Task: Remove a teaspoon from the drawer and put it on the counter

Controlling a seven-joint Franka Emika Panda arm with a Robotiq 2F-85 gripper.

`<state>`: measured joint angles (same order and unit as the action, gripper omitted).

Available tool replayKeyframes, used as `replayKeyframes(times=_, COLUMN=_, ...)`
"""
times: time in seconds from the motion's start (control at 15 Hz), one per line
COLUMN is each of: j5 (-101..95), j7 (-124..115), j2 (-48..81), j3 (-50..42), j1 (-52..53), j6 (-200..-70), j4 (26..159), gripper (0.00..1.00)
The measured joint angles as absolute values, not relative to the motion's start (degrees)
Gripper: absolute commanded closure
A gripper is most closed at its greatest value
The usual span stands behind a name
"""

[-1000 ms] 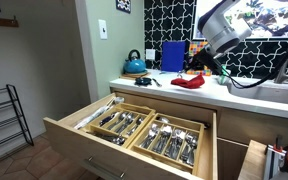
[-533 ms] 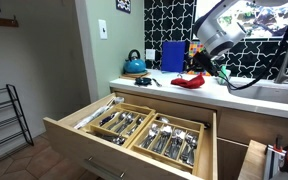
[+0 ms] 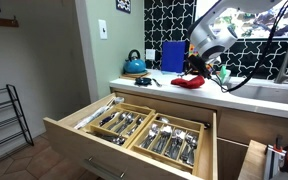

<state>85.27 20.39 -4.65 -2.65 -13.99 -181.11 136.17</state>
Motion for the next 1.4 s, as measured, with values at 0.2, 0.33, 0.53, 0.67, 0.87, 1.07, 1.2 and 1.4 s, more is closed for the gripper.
replayKeyframes(times=0.2, j5=89.5, j7=20.4, j2=-2.7, j3=-2.0, j1=-13.6, j6=-182.8, j4=133.4, gripper=0.99)
replayKeyframes(times=0.33, j5=91.8, j7=20.4, j2=-1.2, j3=-1.5, j1=-13.4, j6=-184.1, j4=131.6, gripper=0.99)
replayKeyframes(times=0.53, j5=94.6, j7=20.4, j2=1.7, j3=-1.1, j1=-13.1, j6=-185.4, j4=129.2, gripper=0.99)
replayKeyframes(times=0.67, j5=96.1, j7=20.4, j2=3.6, j3=-0.9, j1=-13.0, j6=-185.8, j4=127.6, gripper=0.99)
replayKeyframes(times=0.87, j5=98.4, j7=20.4, j2=6.2, j3=-0.8, j1=-12.8, j6=-187.0, j4=124.9, gripper=0.99)
replayKeyframes(times=1.07, j5=100.5, j7=20.5, j2=8.0, j3=-0.9, j1=-12.7, j6=-187.9, j4=122.3, gripper=0.99)
replayKeyframes(times=1.2, j5=101.8, j7=20.5, j2=9.0, j3=-0.9, j1=-12.7, j6=-188.6, j4=121.1, gripper=0.99)
replayKeyframes(times=1.4, j5=103.1, j7=20.4, j2=10.6, j3=-0.9, j1=-12.5, j6=-189.6, j4=120.5, gripper=0.99)
